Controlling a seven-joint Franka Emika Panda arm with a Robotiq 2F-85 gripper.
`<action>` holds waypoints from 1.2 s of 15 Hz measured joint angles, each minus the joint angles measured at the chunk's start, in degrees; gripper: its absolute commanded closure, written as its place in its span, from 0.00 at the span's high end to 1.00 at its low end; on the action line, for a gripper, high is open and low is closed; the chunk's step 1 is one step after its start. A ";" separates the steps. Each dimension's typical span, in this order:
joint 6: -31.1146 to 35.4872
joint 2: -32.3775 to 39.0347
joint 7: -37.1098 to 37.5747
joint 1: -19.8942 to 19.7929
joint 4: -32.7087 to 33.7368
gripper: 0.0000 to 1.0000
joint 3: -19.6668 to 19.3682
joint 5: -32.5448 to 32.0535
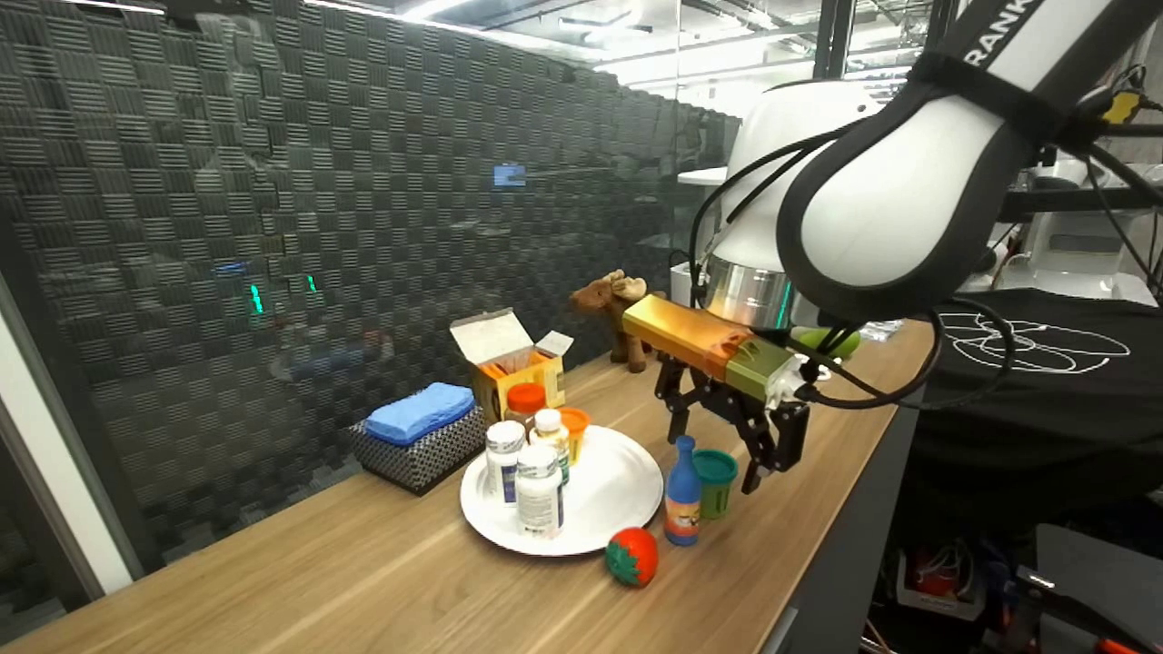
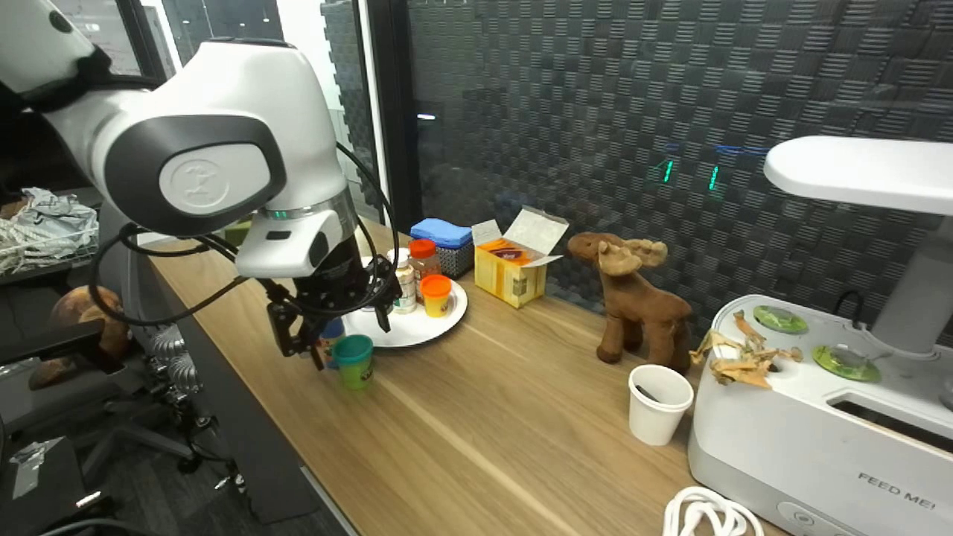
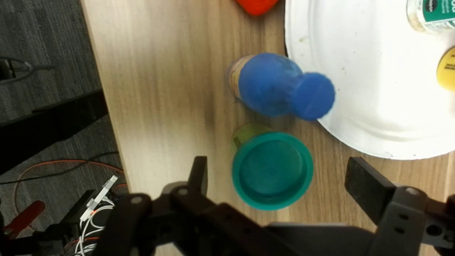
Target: Gather all the objects surrounding the white plate and arrange them on the plate
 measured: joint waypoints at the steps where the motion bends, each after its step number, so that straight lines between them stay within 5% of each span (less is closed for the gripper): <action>1: -0.02 0.25 -1.61 0.00 0.00 0.79 0.23 1.56; 5: -0.08 1.12 -5.04 0.00 0.05 0.48 0.82 4.59; 8: -0.25 0.59 -2.84 -0.01 0.06 0.28 -0.84 -0.30; 14: -7.49 -7.60 13.84 -1.57 2.61 0.28 -4.28 -25.80; 18: -13.12 -10.86 13.90 -2.47 7.96 0.28 -0.39 -27.46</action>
